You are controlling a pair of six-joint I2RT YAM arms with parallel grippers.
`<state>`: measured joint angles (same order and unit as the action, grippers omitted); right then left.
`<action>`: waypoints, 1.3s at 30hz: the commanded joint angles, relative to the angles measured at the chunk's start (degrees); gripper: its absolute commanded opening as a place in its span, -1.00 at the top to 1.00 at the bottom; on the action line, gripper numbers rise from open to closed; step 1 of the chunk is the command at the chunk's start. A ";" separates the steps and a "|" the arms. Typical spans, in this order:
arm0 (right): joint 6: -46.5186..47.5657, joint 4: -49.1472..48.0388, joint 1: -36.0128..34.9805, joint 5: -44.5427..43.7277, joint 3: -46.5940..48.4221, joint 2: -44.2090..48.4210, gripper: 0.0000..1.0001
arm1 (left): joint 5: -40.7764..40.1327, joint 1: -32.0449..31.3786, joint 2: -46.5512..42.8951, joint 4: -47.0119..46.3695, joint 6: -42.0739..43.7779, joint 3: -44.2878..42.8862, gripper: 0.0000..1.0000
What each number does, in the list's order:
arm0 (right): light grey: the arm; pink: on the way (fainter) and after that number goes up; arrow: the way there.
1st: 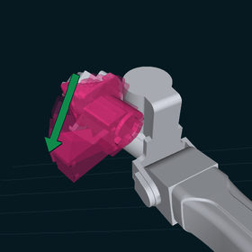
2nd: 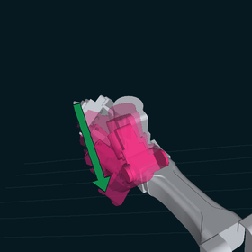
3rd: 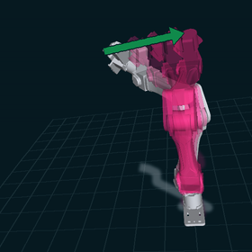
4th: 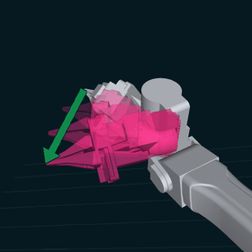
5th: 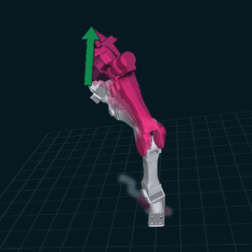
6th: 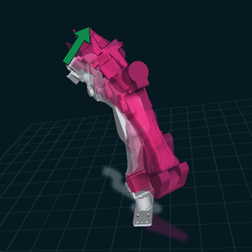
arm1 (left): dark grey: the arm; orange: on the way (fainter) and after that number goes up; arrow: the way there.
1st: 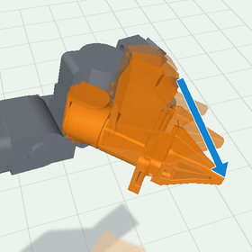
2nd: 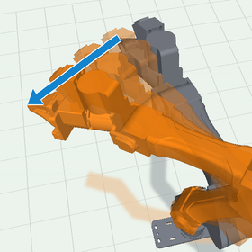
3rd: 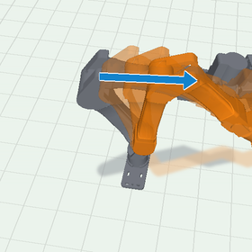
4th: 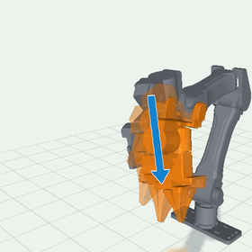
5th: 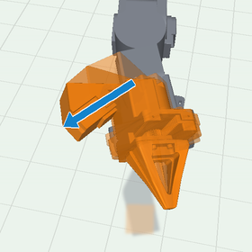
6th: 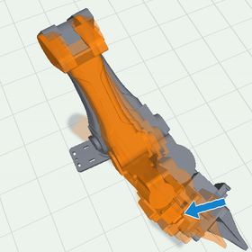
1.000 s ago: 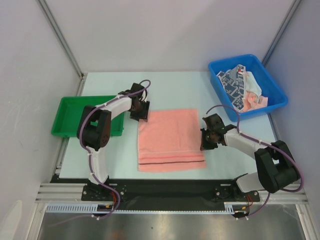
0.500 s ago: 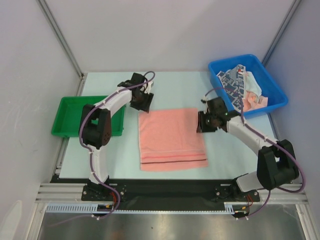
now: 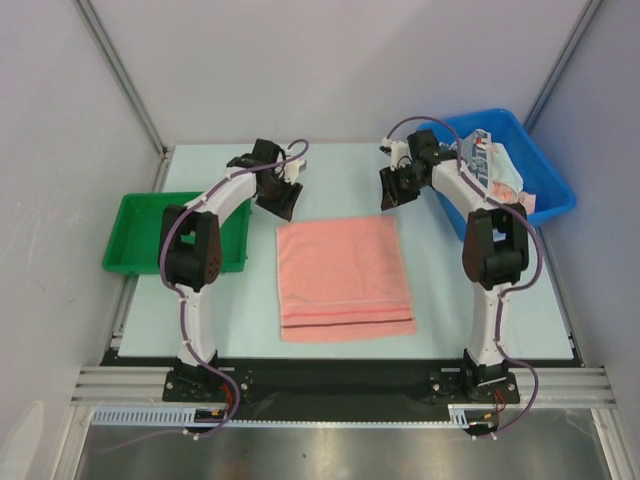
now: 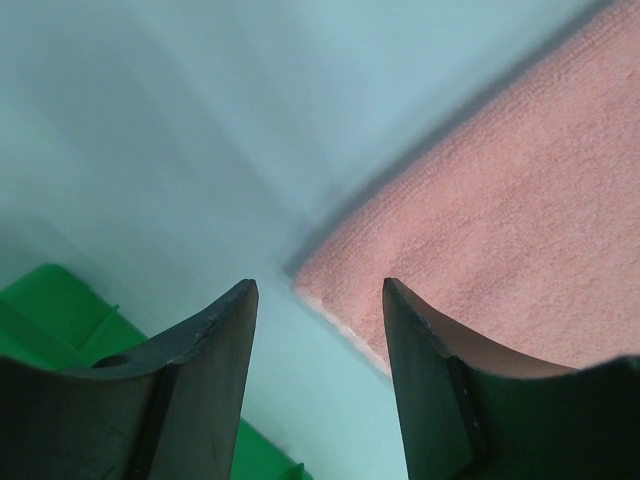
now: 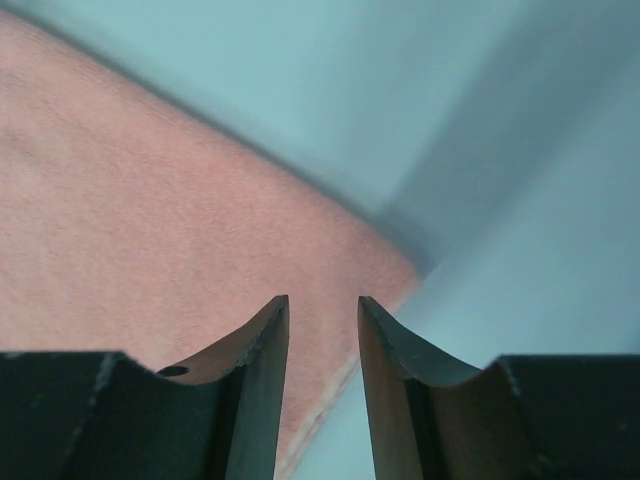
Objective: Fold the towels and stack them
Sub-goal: Fold the towel
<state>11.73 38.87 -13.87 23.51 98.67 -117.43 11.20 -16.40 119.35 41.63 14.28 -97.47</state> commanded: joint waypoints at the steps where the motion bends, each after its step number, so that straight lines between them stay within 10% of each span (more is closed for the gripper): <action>1: 8.04 8.93 0.68 2.77 10.28 -6.92 0.20 | 2.25 0.41 3.16 2.22 4.70 -5.18 -0.17; 39: 19.65 17.38 4.38 8.66 22.88 -20.65 0.30 | 4.80 3.48 10.55 6.63 9.97 -10.90 -0.11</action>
<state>30.50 55.86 -9.37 29.91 118.58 -138.19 14.35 -13.32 130.21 48.05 23.00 -106.17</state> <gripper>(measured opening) 0.349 0.556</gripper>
